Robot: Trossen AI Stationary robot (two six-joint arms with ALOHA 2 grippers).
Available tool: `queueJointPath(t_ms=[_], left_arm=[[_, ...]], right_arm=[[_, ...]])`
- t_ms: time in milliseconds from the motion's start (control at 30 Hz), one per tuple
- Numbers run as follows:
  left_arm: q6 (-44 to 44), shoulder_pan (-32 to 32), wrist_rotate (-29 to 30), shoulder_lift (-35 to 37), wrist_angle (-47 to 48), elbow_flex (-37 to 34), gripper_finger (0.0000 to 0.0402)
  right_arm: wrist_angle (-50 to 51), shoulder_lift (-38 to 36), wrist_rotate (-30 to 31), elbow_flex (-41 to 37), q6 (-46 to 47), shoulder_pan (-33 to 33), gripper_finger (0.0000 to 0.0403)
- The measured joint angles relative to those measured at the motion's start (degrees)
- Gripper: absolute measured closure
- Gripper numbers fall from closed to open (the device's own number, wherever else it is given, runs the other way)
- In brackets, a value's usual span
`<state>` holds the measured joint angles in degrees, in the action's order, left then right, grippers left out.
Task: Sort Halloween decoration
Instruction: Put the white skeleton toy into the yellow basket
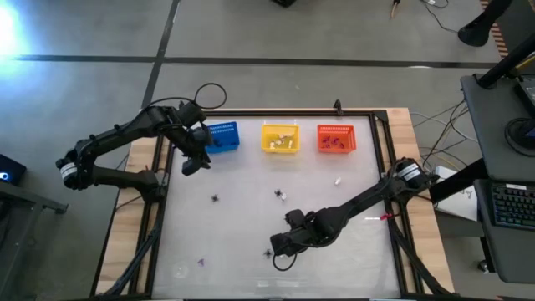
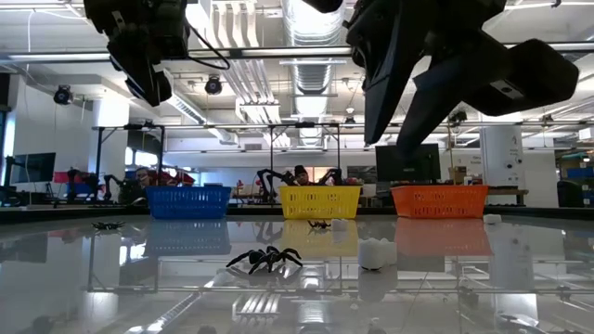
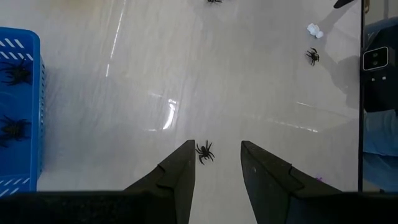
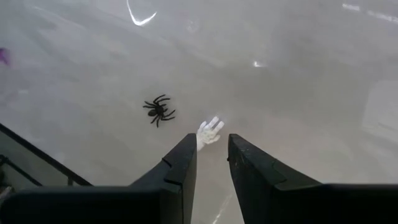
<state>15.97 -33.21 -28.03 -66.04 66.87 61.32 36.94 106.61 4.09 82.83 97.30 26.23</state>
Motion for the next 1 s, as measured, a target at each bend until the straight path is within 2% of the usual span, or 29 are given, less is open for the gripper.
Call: queueJointPath(t_ms=[133,233,333,467,567,800,1000], left_arm=[[0.00,0.02,0.01,0.00,0.00,0.00,0.0290],[0.01,0.02,0.01,0.00,0.00,0.00,0.0290],[0.00,0.00,0.00,0.00,0.00,0.00,0.0290],[0.00,0.02,0.01,0.00,0.00,0.00,0.0290],[0.00,0.01,0.01,0.00,0.02,0.00,0.0290],[-0.17,0.02,0.00,0.00,0.00,0.00,0.0290],[-1.29,0.02,0.00,0.00,0.02,0.00,0.0290]], right_arm=[[0.03,0.00,-0.01,0.00,1.47,0.29,0.0293],[0.09,0.00,0.09,0.00,-0.38,0.29,0.0245],[1.62,0.00,0.53,0.00,-6.28,0.27,0.0196],[1.88,0.00,0.59,0.00,-10.06,0.18,0.0156],[1.46,0.00,0.54,0.00,-8.82,-0.06,0.0145],[1.05,0.00,0.50,0.17,-4.09,-0.12,0.0145],[0.82,0.00,4.29,0.17,-7.47,-0.28,0.0147]])
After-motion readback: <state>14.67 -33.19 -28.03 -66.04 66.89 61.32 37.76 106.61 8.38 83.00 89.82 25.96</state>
